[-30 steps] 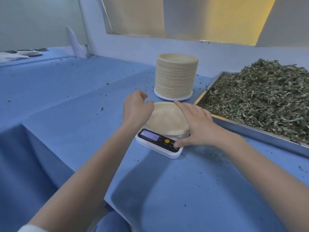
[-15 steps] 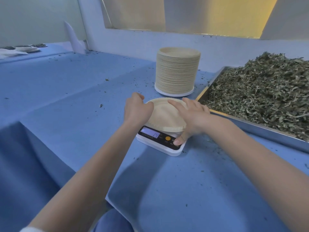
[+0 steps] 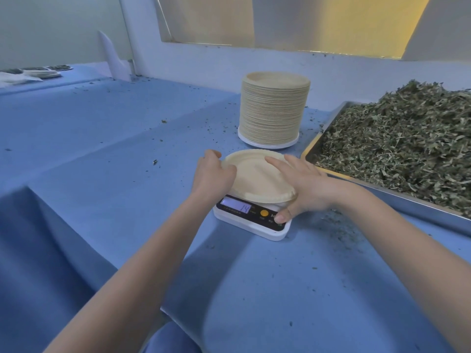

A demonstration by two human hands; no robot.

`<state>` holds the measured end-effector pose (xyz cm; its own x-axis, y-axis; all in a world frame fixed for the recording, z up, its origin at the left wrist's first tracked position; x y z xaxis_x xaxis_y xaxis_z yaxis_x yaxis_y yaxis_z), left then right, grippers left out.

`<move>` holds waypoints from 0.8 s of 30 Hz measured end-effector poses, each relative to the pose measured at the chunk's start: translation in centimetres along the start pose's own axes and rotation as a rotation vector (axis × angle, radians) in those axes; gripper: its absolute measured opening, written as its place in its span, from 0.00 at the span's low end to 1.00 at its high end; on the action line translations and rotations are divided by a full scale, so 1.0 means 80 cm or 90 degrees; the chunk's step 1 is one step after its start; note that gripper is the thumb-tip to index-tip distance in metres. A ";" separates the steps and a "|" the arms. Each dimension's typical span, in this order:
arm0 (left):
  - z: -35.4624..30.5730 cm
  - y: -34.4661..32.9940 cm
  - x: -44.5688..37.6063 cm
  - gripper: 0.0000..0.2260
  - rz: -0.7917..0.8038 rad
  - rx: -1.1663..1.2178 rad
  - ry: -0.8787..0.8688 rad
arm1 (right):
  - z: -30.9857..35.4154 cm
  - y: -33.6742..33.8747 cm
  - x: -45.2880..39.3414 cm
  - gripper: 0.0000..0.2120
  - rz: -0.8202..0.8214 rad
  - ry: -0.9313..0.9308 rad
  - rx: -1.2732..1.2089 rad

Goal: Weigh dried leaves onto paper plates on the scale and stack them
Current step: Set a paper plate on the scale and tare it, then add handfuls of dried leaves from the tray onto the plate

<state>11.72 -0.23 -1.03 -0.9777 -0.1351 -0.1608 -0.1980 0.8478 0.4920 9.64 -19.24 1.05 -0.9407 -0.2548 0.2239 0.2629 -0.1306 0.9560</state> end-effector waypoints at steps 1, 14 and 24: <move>-0.001 -0.003 -0.001 0.20 0.008 -0.006 -0.004 | -0.001 0.000 0.000 0.59 0.003 0.012 -0.011; -0.007 -0.017 -0.009 0.20 -0.004 -0.027 0.003 | 0.018 0.012 -0.009 0.69 -0.019 -0.048 0.080; -0.033 0.020 -0.009 0.21 -0.069 -0.079 -0.073 | 0.025 0.040 0.019 0.65 -0.042 0.107 -0.153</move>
<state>11.92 -0.16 2.15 -0.9375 -0.1568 -0.3107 -0.3152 0.7611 0.5668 8.59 -18.12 4.84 -0.9144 -0.3899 0.1090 0.2643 -0.3708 0.8903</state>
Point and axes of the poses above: each hand's wrist, its own x-axis away from the middle knuckle, its own y-axis out of the back of the hand, z = x × y, the point moved 2 cm from there along -x, towards the middle knuckle, and after that the axes turned 5 degrees about -y, right-handed, at the moved point
